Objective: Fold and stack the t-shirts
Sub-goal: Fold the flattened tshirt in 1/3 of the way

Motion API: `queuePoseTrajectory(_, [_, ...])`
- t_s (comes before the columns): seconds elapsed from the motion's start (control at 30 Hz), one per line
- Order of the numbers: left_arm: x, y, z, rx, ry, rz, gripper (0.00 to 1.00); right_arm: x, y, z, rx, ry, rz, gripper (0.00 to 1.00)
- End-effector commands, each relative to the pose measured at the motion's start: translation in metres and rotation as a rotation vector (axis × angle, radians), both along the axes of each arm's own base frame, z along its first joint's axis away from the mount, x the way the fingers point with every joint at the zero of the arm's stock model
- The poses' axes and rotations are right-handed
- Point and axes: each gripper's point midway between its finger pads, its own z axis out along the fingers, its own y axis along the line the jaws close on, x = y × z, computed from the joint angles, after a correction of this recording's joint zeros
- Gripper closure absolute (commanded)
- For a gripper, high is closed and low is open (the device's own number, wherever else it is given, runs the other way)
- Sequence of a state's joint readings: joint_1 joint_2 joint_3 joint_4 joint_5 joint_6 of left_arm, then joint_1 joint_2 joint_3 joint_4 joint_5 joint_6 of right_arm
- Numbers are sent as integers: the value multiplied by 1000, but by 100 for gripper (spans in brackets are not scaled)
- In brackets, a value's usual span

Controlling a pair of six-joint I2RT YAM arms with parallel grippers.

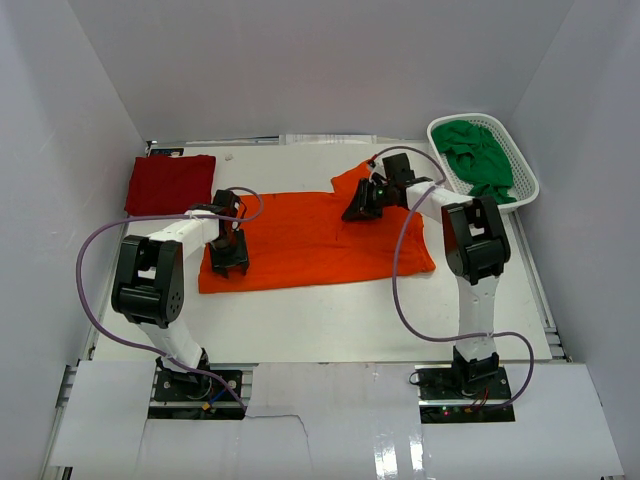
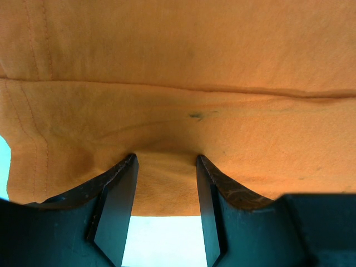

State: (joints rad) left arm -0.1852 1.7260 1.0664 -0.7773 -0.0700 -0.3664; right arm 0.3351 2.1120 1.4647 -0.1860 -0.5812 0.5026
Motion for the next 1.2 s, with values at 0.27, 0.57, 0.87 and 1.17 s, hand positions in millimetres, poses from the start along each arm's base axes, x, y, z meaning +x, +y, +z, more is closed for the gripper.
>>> queuePoseTrajectory(0.27, [5,3,8,0,-47,1,43,54,28,56,102,-216,103,22])
queuePoseTrajectory(0.57, [44,-9,77,-88,-336,52,43,120,-14,86,-187,-416,-44,23])
queuePoseTrajectory(0.87, [91,-11,181,-152,-700,79,44,174,-66,58,-461,-547,-197,28])
queuePoseTrajectory(1.17, [176,5,148,-161,-666,237,47,199,-80,42,-537,-627,-250,24])
